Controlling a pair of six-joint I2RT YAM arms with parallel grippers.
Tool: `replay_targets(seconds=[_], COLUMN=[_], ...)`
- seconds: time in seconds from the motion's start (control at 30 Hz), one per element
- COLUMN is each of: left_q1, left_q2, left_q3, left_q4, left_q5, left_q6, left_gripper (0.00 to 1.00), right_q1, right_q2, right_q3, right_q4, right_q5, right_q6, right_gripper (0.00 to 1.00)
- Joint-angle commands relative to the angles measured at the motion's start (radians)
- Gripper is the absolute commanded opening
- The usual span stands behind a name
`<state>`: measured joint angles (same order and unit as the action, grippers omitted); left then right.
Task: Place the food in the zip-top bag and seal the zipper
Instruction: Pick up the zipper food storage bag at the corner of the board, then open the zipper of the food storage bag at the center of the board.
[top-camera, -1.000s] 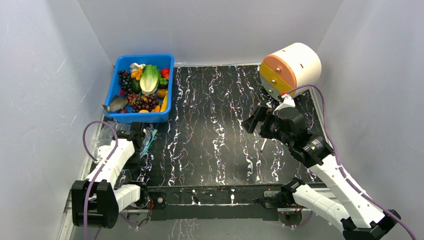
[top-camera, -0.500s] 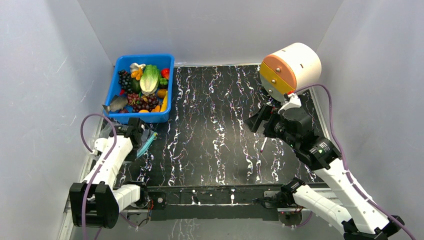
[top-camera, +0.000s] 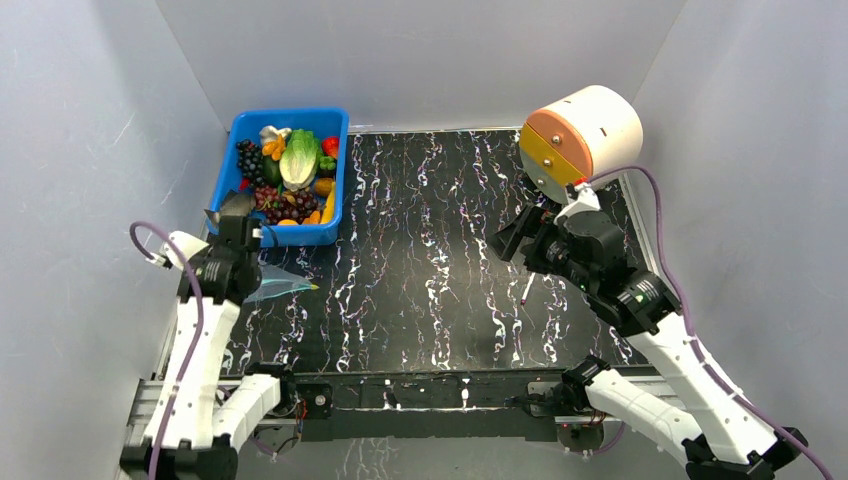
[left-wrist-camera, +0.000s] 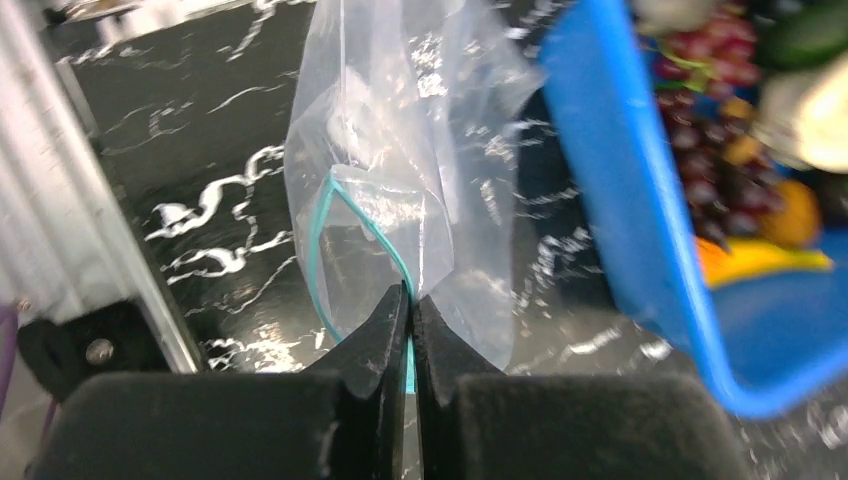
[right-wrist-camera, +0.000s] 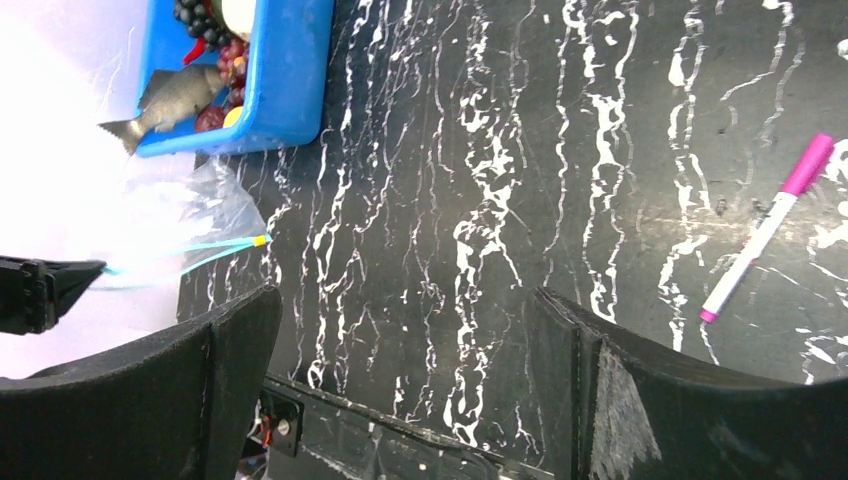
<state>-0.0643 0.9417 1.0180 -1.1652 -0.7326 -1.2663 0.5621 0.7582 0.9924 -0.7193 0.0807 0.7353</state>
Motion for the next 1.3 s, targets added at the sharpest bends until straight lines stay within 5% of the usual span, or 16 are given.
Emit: replay_targets(seconds=[0.0,0.27,0.47,0.63,0.8,1.13,1.27], left_q1=[0.006,0.003,0.003,0.003,0.002,0.003,0.003], left_q2=[-0.169,-0.157,-0.123,-0.063,-0.050,-0.045,-0.036], left_q3=[0.015,0.068,0.111,0.147,0.173,0.131,0.106], left_q4=[0.238,0.446,0.424,0.372,0.349,0.390,0.393], left_q5=[0.159,0.637,0.810,1.010,1.061,1.216,1.238], left_q6=[0.429,0.767,0.800,0.780,0.772,0.718,0.715], left_gripper=[0.00,0.00,0.00,0.00,0.00,0.00,0.00], right_q1=[0.005,0.006,0.039,0.216,0.393,0.523,0.566], right_q2=[0.029,0.062,0.112,0.227,0.311,0.499,0.559], right_q3=[0.003,-0.069,-0.071,-0.002,0.028,0.181,0.224], right_q4=[0.161,0.293,0.376,0.404,0.511,0.588,0.599], right_q5=[-0.094,-0.103,-0.129,-0.045,0.081,0.088,0.090], right_q6=[-0.030,-0.043,-0.027,-0.076,-0.098,-0.093,-0.095], right_gripper=[0.88,0.83,0.80,0.78,0.74,0.39,0.33])
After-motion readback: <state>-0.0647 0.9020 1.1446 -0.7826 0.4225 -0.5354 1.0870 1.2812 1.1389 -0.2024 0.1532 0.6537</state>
